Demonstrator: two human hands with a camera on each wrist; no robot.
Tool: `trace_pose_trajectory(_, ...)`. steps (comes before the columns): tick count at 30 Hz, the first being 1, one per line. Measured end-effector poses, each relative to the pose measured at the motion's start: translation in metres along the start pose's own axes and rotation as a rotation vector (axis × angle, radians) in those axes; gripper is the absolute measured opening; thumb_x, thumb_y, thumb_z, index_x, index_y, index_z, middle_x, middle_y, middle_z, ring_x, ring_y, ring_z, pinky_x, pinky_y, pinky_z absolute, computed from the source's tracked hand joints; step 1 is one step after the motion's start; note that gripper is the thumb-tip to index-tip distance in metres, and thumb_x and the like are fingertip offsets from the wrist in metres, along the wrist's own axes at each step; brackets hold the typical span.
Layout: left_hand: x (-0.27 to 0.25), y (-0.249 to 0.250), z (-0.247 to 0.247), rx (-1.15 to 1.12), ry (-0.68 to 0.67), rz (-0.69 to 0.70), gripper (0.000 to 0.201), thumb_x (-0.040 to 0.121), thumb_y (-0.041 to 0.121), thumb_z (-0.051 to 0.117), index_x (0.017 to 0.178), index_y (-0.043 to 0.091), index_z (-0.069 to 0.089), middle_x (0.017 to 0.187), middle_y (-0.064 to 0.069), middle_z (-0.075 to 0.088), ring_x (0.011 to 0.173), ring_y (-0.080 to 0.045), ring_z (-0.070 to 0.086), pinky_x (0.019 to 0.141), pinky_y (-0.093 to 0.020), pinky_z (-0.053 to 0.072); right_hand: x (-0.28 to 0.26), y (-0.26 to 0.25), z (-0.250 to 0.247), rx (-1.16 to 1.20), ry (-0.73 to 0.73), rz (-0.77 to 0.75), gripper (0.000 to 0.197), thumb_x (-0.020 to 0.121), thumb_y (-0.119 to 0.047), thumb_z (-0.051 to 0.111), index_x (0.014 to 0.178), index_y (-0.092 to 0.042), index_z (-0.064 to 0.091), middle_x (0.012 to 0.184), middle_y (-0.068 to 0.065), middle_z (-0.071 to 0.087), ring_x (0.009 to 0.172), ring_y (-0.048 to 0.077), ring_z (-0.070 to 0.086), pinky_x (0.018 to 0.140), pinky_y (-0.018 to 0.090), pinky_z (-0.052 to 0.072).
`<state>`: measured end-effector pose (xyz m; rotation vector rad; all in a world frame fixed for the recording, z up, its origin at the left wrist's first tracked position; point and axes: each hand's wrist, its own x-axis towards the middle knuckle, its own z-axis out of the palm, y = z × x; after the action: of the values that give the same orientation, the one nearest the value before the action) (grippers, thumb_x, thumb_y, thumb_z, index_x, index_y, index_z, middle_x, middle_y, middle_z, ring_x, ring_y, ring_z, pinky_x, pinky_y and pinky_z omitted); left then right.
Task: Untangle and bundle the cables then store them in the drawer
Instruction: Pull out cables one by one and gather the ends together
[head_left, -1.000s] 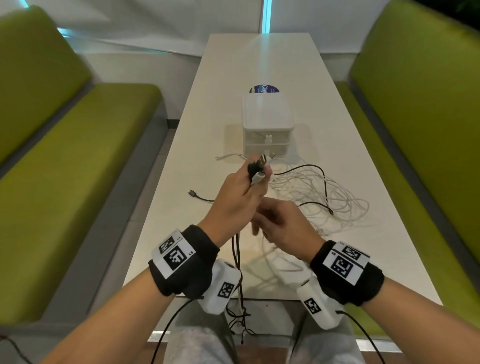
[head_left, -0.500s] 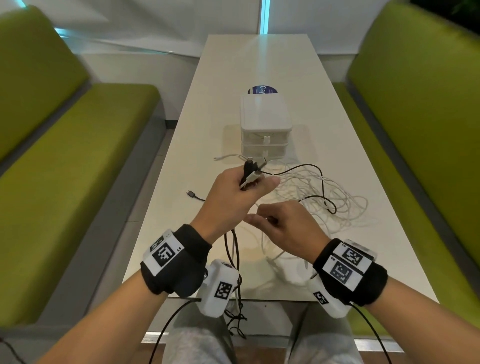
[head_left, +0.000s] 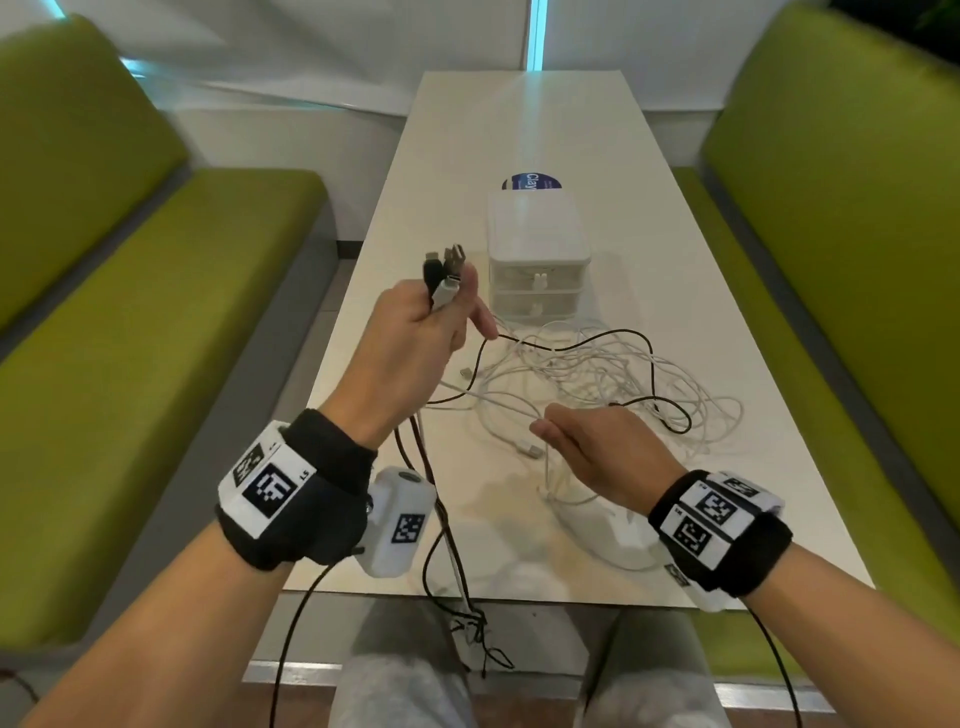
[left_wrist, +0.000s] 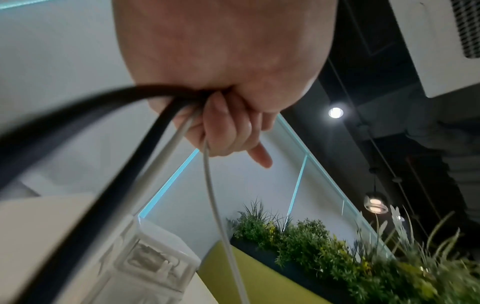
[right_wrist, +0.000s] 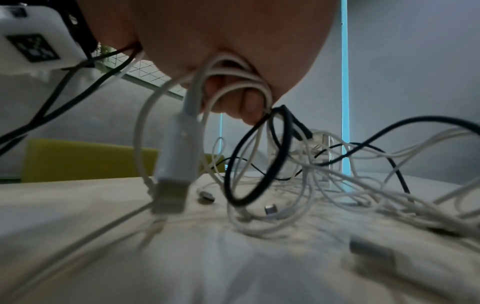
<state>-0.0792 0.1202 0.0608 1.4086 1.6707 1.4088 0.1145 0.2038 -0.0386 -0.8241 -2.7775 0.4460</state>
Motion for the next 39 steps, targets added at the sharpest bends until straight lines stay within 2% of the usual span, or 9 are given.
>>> trace_pose_trajectory(3,0.000,-0.007,0.007,0.268,-0.072,0.017,0.042,0.098,0.034,0.043,0.062,0.032,0.065,0.069,0.004,0.066,0.069,-0.020,0.059,0.064,-0.040,0.046,0.005,-0.003,-0.006,-0.058,-0.029,-0.007,0.040,0.098,-0.051,0.022,0.077,-0.020,0.036,0.059,-0.005,0.046,0.060,0.026,0.050,0.055,0.033,0.028)
trace_pose_trajectory(5,-0.004,-0.015,0.020,0.453,-0.182,0.062,0.028,0.090,0.039,0.041,0.080,0.029,0.065,0.092,-0.003,0.071,0.092,-0.026,0.064,0.081,-0.046,0.048,0.006,-0.007,-0.006,-0.106,0.014,-0.051,0.041,0.099,-0.050,0.024,0.079,-0.019,0.039,0.064,0.000,0.058,0.062,0.030,0.057,0.053,0.032,0.027)
trace_pose_trajectory(11,-0.019,-0.029,0.046,0.935,-0.416,0.110,0.011,0.090,0.016,0.043,0.089,0.016,0.053,0.092,-0.011,0.065,0.087,-0.034,0.058,0.068,-0.038,0.040,0.006,-0.010,-0.001,-0.185,0.061,-0.141,0.080,0.093,-0.062,-0.005,0.112,-0.027,0.065,0.090,0.001,0.072,0.066,0.029,0.065,0.051,0.034,0.045)
trace_pose_trajectory(16,-0.010,-0.021,0.028,0.859,-0.282,0.098,0.024,0.087,0.010,0.046,0.103,0.013,0.063,0.090,-0.012,0.067,0.087,-0.035,0.060,0.064,-0.034,0.036,0.006,-0.002,-0.006,-0.100,0.085,-0.073,0.045,0.099,-0.049,0.024,0.078,-0.018,0.047,0.067,0.000,0.058,0.061,0.029,0.058,0.052,0.032,0.032)
trace_pose_trajectory(21,0.002,-0.014,-0.017,0.617,0.089,0.063,0.024,0.094,0.008,0.045,0.095,0.019,0.066,0.090,-0.002,0.070,0.077,-0.024,0.063,0.059,-0.029,0.041,0.004,0.021,-0.012,-0.074,0.016,0.074,0.046,0.091,-0.058,0.009,0.083,-0.021,0.036,0.061,-0.006,0.046,0.061,0.025,0.050,0.055,0.034,0.032)
trace_pose_trajectory(26,-0.004,-0.017,0.009,0.700,-0.016,0.181,0.044,0.083,-0.005,0.046,0.114,0.023,0.062,0.113,0.005,0.065,0.101,-0.021,0.062,0.083,-0.040,0.050,0.011,0.002,-0.011,-0.112,0.058,0.040,0.052,0.095,-0.057,0.010,0.087,-0.016,0.042,0.064,0.003,0.055,0.065,0.031,0.057,0.053,0.033,0.029)
trace_pose_trajectory(30,-0.022,-0.012,0.035,0.463,-0.088,0.320,0.067,0.070,-0.009,0.044,0.127,0.024,0.058,0.126,0.008,0.061,0.108,-0.009,0.060,0.092,-0.025,0.049,0.015,-0.007,-0.006,-0.166,-0.003,0.091,0.037,0.102,-0.040,0.026,0.104,-0.015,0.055,0.082,0.011,0.067,0.074,0.033,0.062,0.061,0.037,0.044)
trace_pose_trajectory(34,-0.029,-0.010,0.057,0.581,-0.284,0.207,0.071,0.077,-0.006,0.045,0.137,0.031,0.048,0.134,0.009,0.055,0.110,-0.014,0.056,0.086,-0.021,0.040,0.013,-0.013,-0.009,-0.094,-0.014,0.060,0.020,0.092,-0.019,0.040,0.086,-0.013,0.058,0.072,0.009,0.065,0.058,0.030,0.061,0.048,0.031,0.039)
trace_pose_trajectory(39,-0.023,-0.020,0.058,0.625,-0.247,0.140,0.030,0.085,0.003,0.049,0.103,0.023,0.061,0.104,0.001,0.067,0.094,-0.025,0.059,0.069,-0.027,0.035,0.007,-0.022,-0.008,-0.080,0.050,-0.085,0.034,0.089,-0.038,0.023,0.082,-0.019,0.051,0.061,0.006,0.060,0.049,0.028,0.056,0.042,0.034,0.042)
